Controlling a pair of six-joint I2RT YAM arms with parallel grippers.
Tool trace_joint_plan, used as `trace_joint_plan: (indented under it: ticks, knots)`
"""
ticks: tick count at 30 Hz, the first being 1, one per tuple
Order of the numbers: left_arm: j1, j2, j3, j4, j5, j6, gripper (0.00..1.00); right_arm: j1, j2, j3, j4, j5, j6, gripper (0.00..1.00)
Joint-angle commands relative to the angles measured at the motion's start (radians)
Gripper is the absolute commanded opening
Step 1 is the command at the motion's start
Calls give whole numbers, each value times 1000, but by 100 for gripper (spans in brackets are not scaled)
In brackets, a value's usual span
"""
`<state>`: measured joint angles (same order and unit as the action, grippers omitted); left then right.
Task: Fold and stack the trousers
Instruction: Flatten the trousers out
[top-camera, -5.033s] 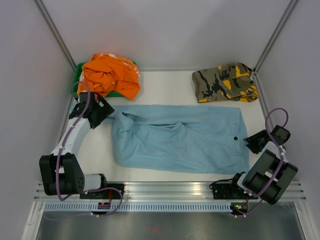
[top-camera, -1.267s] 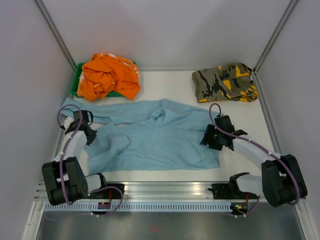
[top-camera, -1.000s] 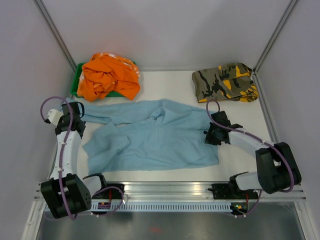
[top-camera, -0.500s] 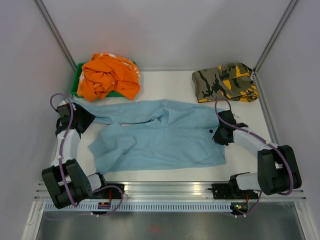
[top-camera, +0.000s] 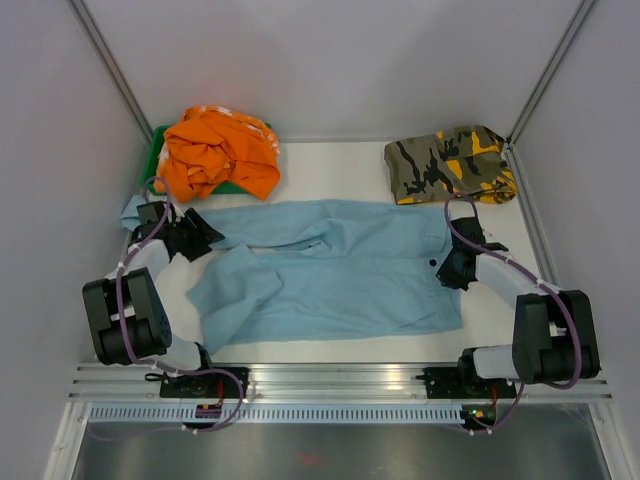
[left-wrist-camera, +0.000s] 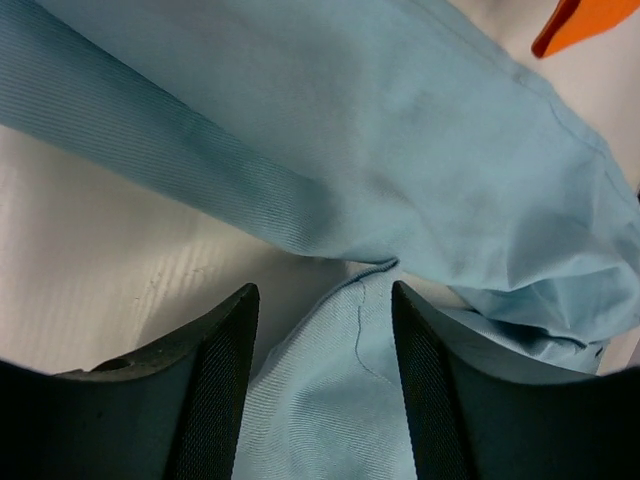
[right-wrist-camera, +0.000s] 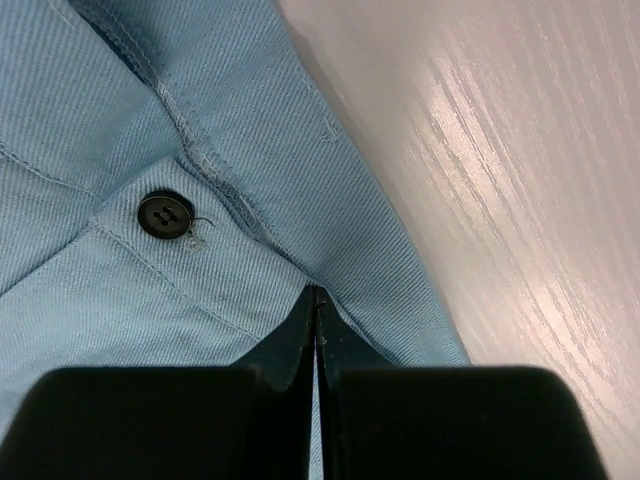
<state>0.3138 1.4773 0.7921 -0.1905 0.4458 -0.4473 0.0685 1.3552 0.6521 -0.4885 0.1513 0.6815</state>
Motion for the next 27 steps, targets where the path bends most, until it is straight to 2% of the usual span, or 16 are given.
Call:
trace_joint_plan:
  ticks: [1,5,9,11,14,16,18,19,20,22,25,27]
  knots:
    - [-54,11,4,-32,7,78,61,-19,41,27,-30,47,-40,0]
    - [-93,-9,9,-116,-73,102,62,-19,64,40,-7,30,-46,0]
    - [-94,-17,30,-237,-253,117,64,-21,99,55,4,8,-56,0]
    - [-94,-35,29,-263,-278,119,65,-22,108,55,11,5,-62,0]
    - [-94,-81,3,-259,-230,114,67,-26,120,54,24,-2,-65,0]
    - [-96,-84,-7,-233,-168,117,62,-26,130,50,33,-7,-65,0]
    - [-104,-68,1,-225,-136,125,52,-26,139,52,37,-18,-62,0]
    - [-107,-45,5,-227,-128,128,44,-24,139,55,36,-19,-62,0]
    - [-107,-35,10,-230,-121,128,29,-24,140,58,34,-21,-62,0]
    - [-108,-20,16,-230,-104,133,22,-26,134,58,31,-15,-62,0]
    - [-110,-12,25,-248,-134,137,3,-27,121,58,22,1,-60,0]
    - [-110,-28,41,-268,-215,127,2,-32,113,60,10,13,-62,0]
